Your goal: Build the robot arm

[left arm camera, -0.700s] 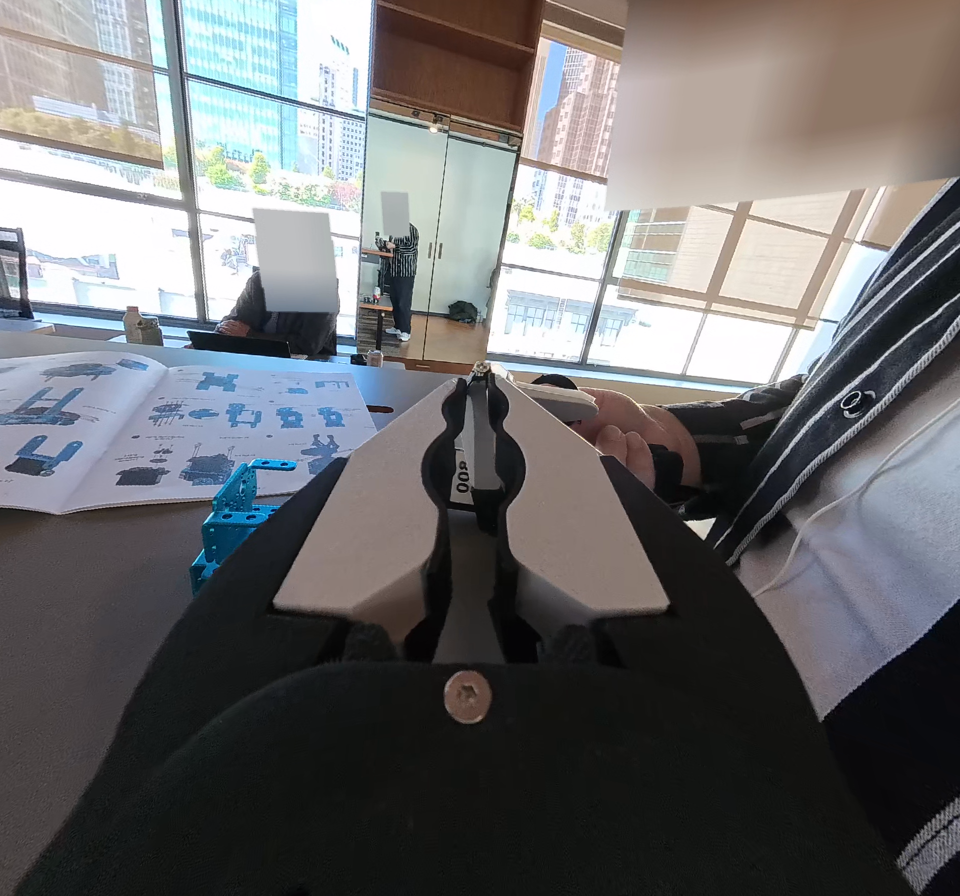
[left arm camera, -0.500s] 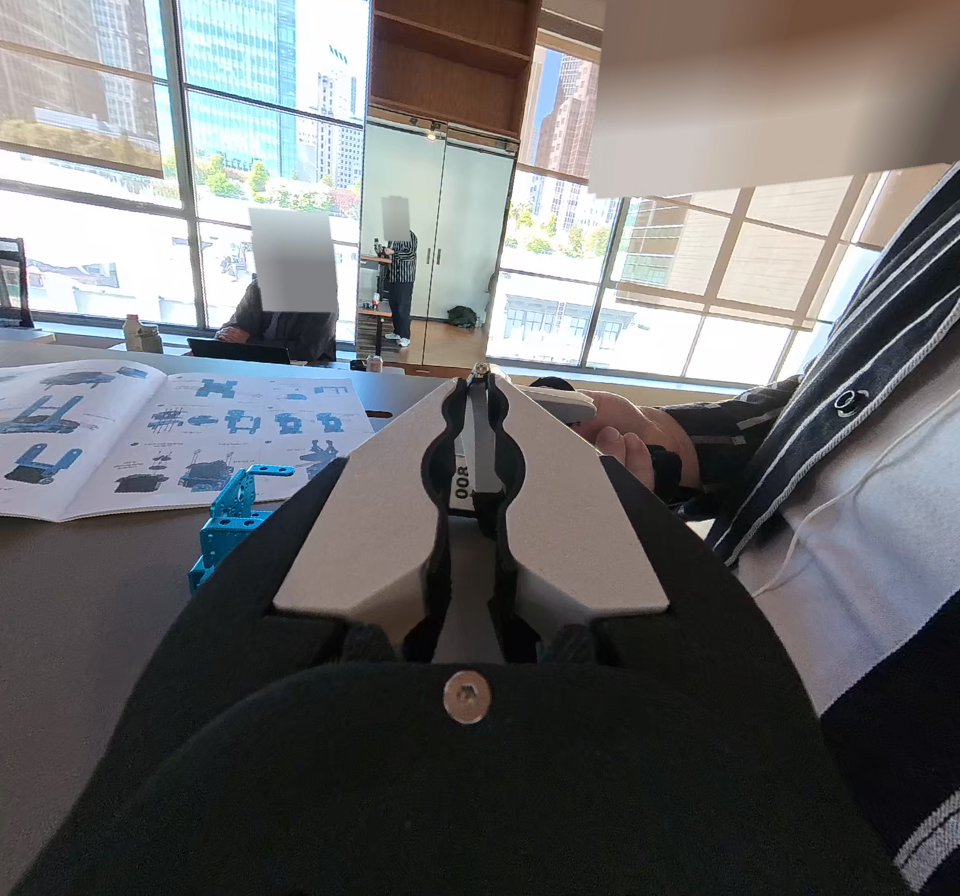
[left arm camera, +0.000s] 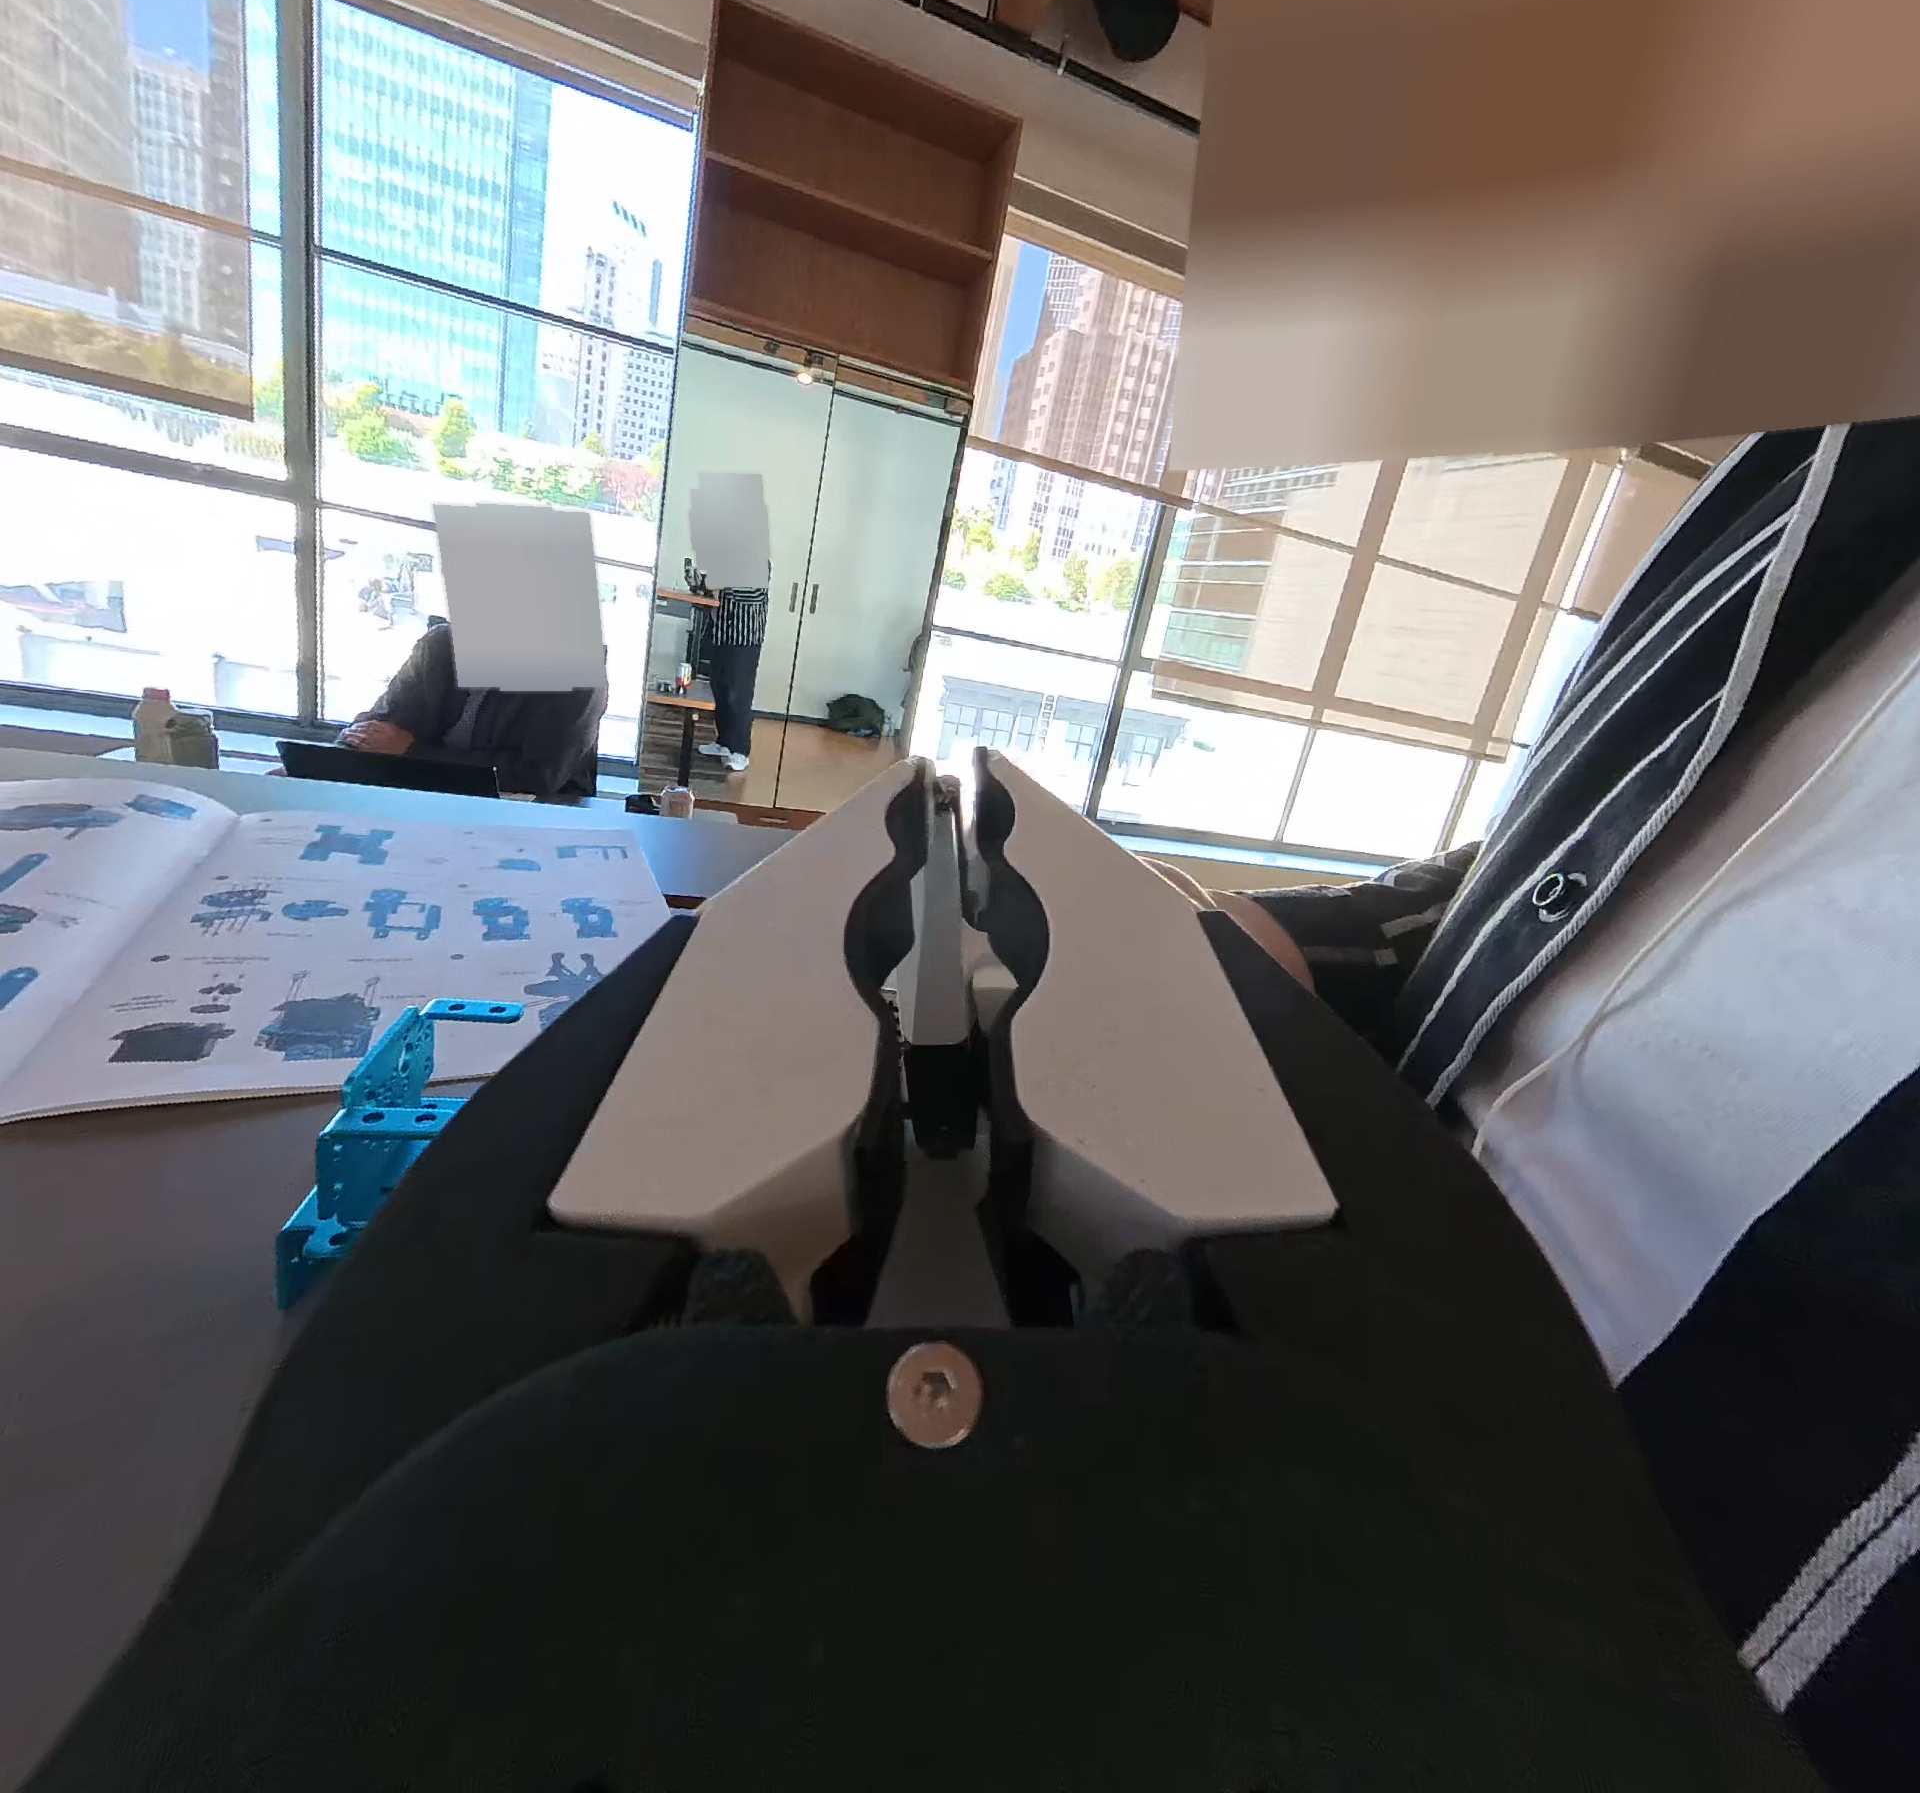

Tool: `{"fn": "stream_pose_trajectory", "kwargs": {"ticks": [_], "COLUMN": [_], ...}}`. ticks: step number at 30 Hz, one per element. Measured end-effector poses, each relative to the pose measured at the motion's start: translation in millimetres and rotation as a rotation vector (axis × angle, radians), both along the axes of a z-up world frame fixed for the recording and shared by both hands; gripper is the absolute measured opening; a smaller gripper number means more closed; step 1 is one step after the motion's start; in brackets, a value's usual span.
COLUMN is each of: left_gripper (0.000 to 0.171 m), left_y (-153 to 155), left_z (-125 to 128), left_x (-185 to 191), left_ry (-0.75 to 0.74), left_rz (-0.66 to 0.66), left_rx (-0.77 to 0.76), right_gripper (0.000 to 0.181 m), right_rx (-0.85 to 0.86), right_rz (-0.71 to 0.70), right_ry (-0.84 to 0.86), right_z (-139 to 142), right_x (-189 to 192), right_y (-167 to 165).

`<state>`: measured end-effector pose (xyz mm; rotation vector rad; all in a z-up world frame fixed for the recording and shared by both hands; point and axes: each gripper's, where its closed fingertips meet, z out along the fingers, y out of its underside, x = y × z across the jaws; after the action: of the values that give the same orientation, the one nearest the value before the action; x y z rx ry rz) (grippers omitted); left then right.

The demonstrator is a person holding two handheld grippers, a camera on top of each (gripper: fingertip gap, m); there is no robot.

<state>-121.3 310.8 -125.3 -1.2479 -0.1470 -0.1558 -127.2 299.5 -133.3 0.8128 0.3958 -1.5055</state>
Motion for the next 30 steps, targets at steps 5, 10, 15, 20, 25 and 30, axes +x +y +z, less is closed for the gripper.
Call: {"fn": "stream_pose_trajectory", "kwargs": {"ticks": [5, 10, 15, 20, 25, 30], "left_gripper": [0.001, 0.000, 0.000, 0.000, 0.007, 0.006], "left_y": [-0.6, -2.3, -3.2, -6.2, -5.7, -1.2], "left_z": [0.3, 1.4, 1.9, 5.0, 1.2, -1.6], "left_x": [-1.7, -3.8, -3.9, -5.3, -6.5, -4.2], "left_ry": [0.000, 0.000, -0.002, -0.014, -0.009, 0.025], "left_rz": [0.012, 0.023, 0.025, 0.020, 0.025, 0.045], "left_rx": [0.000, 0.003, -0.001, 0.019, -0.006, -0.037], "right_gripper": [0.002, 0.002, 0.001, 0.001, 0.001, 0.001], "right_rx": [-0.008, -0.035, -0.026, -0.022, -0.020, -0.026], "right_rz": [0.009, 0.016, 0.013, -0.013, -0.035, -0.026], "right_ry": [-0.006, -0.028, -0.021, -0.030, -0.021, -0.018], "right_z": [0.1, 0.5, 0.8, -0.2, 1.9, 3.3], "right_x": [-0.6, -1.9, -2.2, -5.9, -6.7, -4.5], "right_y": [-1.9, -4.1, -4.6, -0.5, 4.6, 2.1]}}
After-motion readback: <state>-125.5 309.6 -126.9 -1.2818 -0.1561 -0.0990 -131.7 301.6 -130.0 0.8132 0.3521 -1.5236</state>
